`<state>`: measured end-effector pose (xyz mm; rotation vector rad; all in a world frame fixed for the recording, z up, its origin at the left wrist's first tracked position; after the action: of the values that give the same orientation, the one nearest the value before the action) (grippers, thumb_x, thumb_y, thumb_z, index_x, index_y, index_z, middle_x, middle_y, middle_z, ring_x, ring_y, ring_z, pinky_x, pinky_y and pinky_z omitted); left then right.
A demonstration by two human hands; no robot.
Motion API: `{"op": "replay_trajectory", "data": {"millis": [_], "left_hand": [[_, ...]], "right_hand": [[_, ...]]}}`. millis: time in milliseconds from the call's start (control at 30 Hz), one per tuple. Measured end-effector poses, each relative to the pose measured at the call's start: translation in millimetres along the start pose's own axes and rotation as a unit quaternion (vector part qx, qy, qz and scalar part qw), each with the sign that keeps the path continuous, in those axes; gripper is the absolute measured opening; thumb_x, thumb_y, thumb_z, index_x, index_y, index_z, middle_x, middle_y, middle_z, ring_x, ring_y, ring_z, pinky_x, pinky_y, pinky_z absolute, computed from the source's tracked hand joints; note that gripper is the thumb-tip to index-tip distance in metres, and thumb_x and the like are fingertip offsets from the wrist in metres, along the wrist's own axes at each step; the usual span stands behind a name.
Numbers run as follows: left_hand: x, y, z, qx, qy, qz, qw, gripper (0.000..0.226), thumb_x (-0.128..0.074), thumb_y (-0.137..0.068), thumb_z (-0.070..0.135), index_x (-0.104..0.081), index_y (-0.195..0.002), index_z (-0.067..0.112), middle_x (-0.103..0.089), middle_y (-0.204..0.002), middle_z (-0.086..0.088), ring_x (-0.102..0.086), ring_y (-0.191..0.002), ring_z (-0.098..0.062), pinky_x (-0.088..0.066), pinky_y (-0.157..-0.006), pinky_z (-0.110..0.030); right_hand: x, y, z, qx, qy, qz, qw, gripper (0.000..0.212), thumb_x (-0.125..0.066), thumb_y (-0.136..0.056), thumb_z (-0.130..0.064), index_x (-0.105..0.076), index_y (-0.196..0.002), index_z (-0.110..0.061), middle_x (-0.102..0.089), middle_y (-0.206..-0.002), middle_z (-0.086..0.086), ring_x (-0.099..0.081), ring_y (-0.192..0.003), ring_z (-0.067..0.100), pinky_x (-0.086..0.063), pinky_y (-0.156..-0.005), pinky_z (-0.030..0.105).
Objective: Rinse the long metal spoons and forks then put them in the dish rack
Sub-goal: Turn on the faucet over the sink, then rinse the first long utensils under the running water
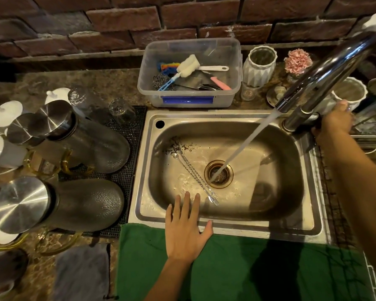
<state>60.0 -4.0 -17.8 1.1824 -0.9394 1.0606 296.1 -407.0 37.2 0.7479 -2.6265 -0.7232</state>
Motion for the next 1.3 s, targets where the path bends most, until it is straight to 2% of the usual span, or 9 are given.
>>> {"op": "replay_trajectory", "data": {"millis": [167,267,333,433,667,900,1000,1133,1300], "left_hand": [[12.1,-4.7,2.3,0.026,0.025,0.015,0.999,0.068,-0.033,-0.097,0.061,-0.041,-0.152,0.021,-0.047,-0.155,-0.007,-0.043,-0.143,-0.028,-0.038,-0.114,-0.05],[22.2,-28.8,-2.5,0.087,0.161,0.049,0.982,0.051,-0.048,-0.097,0.041,-0.049,-0.143,0.017,-0.06,-0.139,-0.005,-0.057,-0.128,-0.024,-0.05,-0.103,-0.043],[19.8,-58.1,-14.4,0.182,0.287,0.027,0.94,0.043,-0.053,-0.098,0.032,-0.052,-0.139,0.016,-0.066,-0.13,-0.004,-0.063,-0.116,-0.023,-0.054,-0.094,-0.04],[4.5,-106.0,-35.7,0.307,0.39,-0.028,0.868,0.03,-0.057,-0.099,0.022,-0.059,-0.126,0.011,-0.071,-0.115,-0.01,-0.067,-0.103,-0.026,-0.053,-0.086,-0.035],[-33.2,-162.5,-59.6,0.427,0.414,-0.072,0.801,0.015,-0.065,-0.093,0.013,-0.069,-0.103,0.003,-0.073,-0.102,-0.015,-0.069,-0.097,-0.029,-0.059,-0.084,-0.038],[-47.5,-167.5,-51.2,0.502,0.45,-0.039,0.737,0.022,-0.075,-0.084,0.012,-0.057,-0.071,0.012,-0.066,-0.086,-0.012,-0.06,-0.068,-0.024,-0.052,-0.067,-0.032],[-49.2,-167.5,-50.2,0.516,0.461,-0.034,0.721,0.009,-0.071,-0.084,0.006,-0.063,-0.081,0.009,-0.069,-0.095,-0.013,-0.064,-0.078,-0.029,-0.054,-0.072,-0.034],[-49.4,-165.4,-53.5,0.5,0.454,-0.032,0.737,0.012,-0.056,-0.093,0.009,-0.067,-0.098,0.008,-0.069,-0.109,-0.014,-0.065,-0.095,-0.033,-0.054,-0.081,-0.036],[-28.6,-154.1,-61.1,0.488,0.456,0.02,0.744,0.014,-0.056,-0.097,0.008,-0.068,-0.093,0.003,-0.071,-0.097,-0.018,-0.069,-0.094,-0.034,-0.059,-0.08,-0.038]], "right_hand": [[3.8,17.3,-3.8,0.004,0.048,-0.017,0.999,0.048,-0.047,-0.097,-0.047,-0.048,-0.138,-0.021,-0.059,-0.123,0.0,-0.061,-0.1,0.015,-0.057,-0.082,0.035],[8.7,37.6,-1.0,0.039,0.061,-0.039,0.997,0.01,-0.05,-0.096,-0.023,-0.056,-0.101,-0.017,-0.057,-0.084,0.005,-0.054,-0.069,0.016,-0.045,-0.055,0.033],[12.4,55.9,6.0,0.057,0.079,-0.064,0.993,0.016,-0.046,-0.093,-0.01,-0.051,-0.08,-0.02,-0.047,-0.069,0.004,-0.045,-0.056,0.017,-0.035,-0.049,0.034],[21.9,89.1,23.2,0.051,0.105,-0.1,0.988,0.017,-0.047,-0.093,-0.006,-0.056,-0.084,-0.017,-0.049,-0.071,0.005,-0.047,-0.06,0.017,-0.038,-0.054,0.034],[46.2,132.8,74.8,-0.043,0.087,-0.14,0.985,0.029,-0.048,-0.103,-0.013,-0.057,-0.13,-0.008,-0.065,-0.103,0.004,-0.063,-0.101,0.018,-0.051,-0.093,0.037],[67.0,134.8,118.2,-0.083,0.134,-0.137,0.978,0.025,-0.045,-0.103,-0.012,-0.062,-0.12,-0.01,-0.069,-0.109,0.011,-0.068,-0.097,0.023,-0.054,-0.083,0.036],[68.7,138.0,127.8,-0.089,0.132,-0.142,0.977,0.021,-0.045,-0.103,-0.007,-0.064,-0.108,-0.012,-0.069,-0.108,0.013,-0.072,-0.092,0.023,-0.059,-0.076,0.035],[64.4,152.7,136.5,-0.076,0.176,-0.164,0.968,0.022,-0.043,-0.104,-0.011,-0.065,-0.107,-0.012,-0.07,-0.109,0.012,-0.068,-0.1,0.029,-0.053,-0.08,0.036],[41.5,199.1,149.9,-0.062,0.249,-0.285,0.924,0.025,-0.048,-0.1,-0.006,-0.071,-0.091,-0.008,-0.075,-0.088,0.016,-0.07,-0.077,0.028,-0.057,-0.062,0.033]]}}
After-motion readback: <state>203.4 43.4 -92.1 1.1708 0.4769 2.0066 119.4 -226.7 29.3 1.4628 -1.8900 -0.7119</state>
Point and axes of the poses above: each hand's wrist, its own y-axis away from the middle knuckle, its own x-axis out of the back of the hand, z = x × y, the point moved 6 cm from there along -y, towards the middle knuckle
